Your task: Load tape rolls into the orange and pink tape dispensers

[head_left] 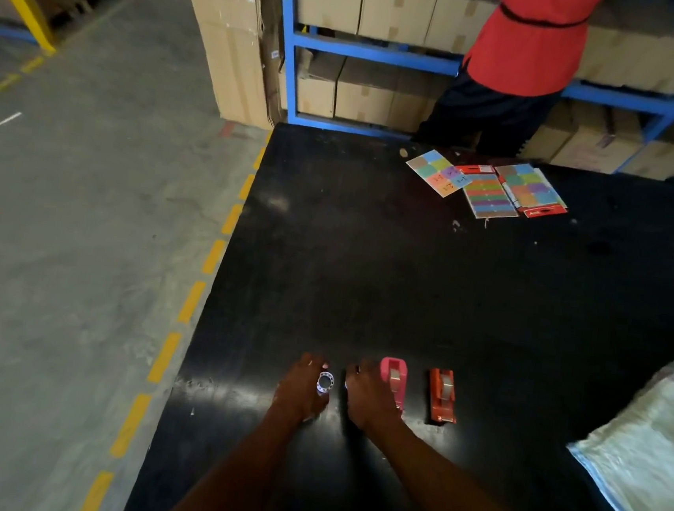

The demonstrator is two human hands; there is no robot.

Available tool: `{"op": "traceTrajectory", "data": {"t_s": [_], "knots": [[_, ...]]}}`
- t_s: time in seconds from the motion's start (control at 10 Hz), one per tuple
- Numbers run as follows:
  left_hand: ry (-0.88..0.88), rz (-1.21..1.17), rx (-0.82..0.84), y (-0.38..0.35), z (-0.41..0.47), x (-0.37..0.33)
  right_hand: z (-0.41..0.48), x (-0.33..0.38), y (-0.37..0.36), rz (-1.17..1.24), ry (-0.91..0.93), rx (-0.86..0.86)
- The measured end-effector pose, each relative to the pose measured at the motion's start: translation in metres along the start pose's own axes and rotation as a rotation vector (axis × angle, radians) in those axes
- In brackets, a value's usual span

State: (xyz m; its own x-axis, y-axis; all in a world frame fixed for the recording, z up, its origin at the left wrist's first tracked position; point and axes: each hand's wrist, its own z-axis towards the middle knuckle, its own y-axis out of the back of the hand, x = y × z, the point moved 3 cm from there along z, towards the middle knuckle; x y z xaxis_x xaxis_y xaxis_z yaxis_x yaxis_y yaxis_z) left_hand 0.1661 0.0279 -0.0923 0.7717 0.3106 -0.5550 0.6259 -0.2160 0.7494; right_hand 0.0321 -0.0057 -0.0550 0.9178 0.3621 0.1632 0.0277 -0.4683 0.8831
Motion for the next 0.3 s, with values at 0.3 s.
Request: {"op": "traceTrajectory", "data": {"t_s": [0.3], "knots": [[-0.005, -0.081, -0.114, -0.016, -0.025, 0.016, -0.064, -0.017, -0.007, 0.134, 0.052, -0.124]]}}
